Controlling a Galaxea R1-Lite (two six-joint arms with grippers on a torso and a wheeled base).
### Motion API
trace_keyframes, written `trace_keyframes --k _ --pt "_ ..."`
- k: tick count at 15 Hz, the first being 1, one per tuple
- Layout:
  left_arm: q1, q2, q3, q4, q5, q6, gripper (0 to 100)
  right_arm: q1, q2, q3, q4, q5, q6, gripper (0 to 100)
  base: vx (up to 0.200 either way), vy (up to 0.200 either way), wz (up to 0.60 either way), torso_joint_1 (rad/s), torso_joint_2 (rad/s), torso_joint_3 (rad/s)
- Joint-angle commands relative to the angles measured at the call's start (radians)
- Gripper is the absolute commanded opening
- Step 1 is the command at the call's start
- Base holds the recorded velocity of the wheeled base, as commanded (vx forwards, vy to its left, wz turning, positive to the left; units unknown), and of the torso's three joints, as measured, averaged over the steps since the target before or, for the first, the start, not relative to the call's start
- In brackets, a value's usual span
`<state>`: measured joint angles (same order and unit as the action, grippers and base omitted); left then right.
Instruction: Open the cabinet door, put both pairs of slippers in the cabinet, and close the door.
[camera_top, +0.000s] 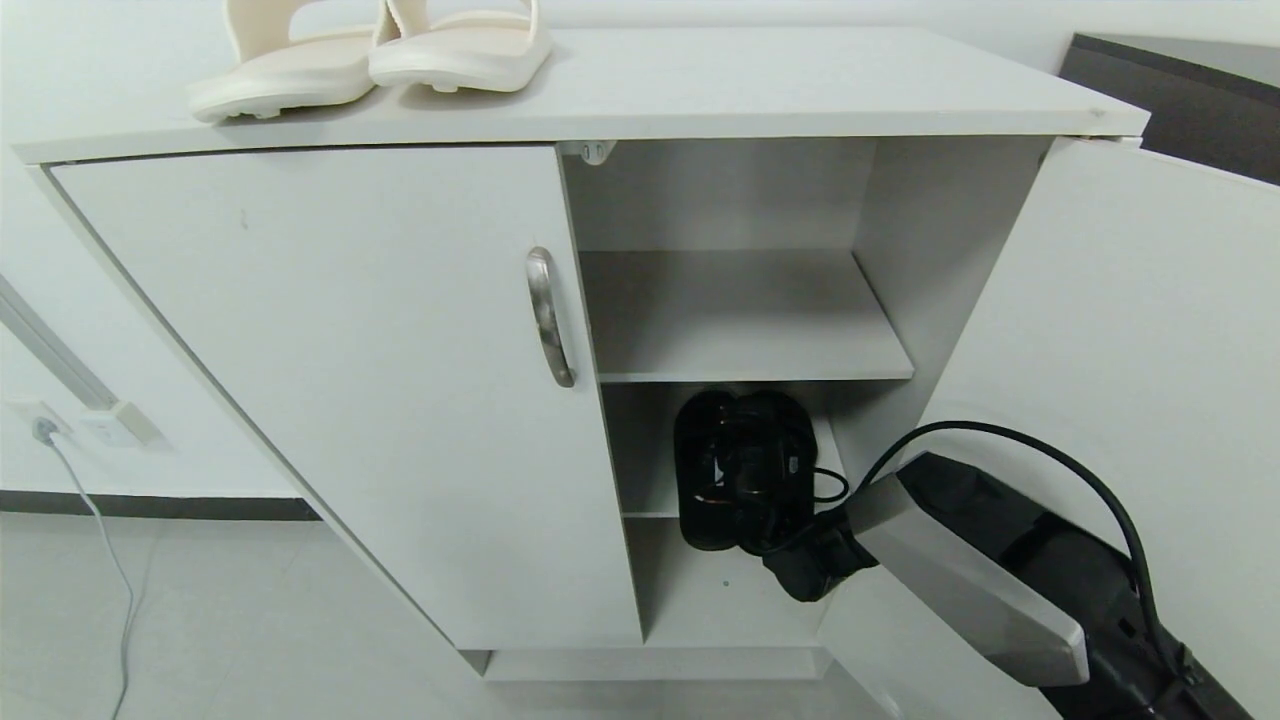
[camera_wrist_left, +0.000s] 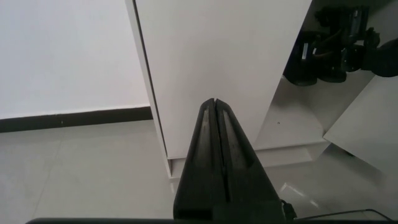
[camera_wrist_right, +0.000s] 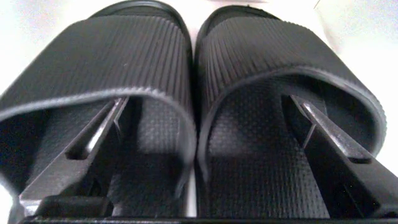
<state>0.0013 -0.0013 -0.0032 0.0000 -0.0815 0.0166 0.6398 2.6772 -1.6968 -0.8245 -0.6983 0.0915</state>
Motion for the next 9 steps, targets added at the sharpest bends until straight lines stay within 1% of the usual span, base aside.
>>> trace_keyframes --k 1,9 --pt "0.0 0.001 0.0 0.0 0.0 0.0 0 0.004 -0.036 0.037 -0.021 -0.001 0.001 100 0.0 0.0 0.0 0.0 0.0 0.0" --pt "0.0 0.001 0.0 0.0 0.0 -0.001 0 0.081 -0.26 0.43 -0.177 -0.003 0.002 100 0.0 0.0 0.0 0.0 0.0 0.0"
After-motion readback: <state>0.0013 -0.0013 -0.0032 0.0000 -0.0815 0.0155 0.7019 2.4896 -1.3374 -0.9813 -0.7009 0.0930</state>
